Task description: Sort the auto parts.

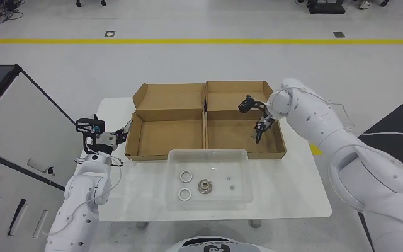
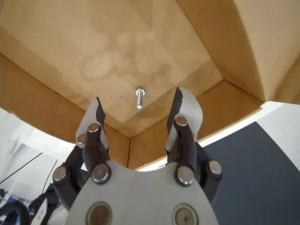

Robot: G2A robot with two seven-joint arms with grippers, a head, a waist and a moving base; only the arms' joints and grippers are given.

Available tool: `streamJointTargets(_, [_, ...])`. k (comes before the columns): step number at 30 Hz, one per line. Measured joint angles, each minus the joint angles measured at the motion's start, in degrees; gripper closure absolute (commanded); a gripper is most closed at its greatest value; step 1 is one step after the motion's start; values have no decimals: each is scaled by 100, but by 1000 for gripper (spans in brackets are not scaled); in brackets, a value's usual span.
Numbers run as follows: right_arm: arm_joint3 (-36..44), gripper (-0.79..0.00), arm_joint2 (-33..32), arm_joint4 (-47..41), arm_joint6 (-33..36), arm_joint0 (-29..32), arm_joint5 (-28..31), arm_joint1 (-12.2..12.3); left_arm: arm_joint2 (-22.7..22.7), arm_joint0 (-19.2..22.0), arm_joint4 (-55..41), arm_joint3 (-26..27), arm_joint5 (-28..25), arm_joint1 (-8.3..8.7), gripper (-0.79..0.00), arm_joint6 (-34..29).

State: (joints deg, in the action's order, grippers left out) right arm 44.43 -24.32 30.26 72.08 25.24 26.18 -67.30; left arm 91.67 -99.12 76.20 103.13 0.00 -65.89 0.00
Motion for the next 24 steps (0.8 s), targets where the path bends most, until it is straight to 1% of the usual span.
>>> streamJointTargets(3, [258,-785,-155,-27,18,-73,100,82,0,0,0,0,0,0,-785,0])
streamJointTargets(7, [820,-785,-466,-229,208,-100,326,272,0,0,0,0,0,0,-785,0])
streamJointTargets(9, [1145,-785,-598,-356,305,-50,312,379,0,0,0,0,0,0,-785,0])
streamJointTargets(12, [1836,-785,-761,-476,432,54,173,602,0,0,0,0,0,0,-785,0])
streamJointTargets(21, [4200,-785,-1177,-990,866,424,-263,1408,0,0,0,0,0,0,-785,0])
streamJointTargets(24, [4806,-785,-1138,-1069,869,495,-265,1607,0,0,0,0,0,0,-785,0])
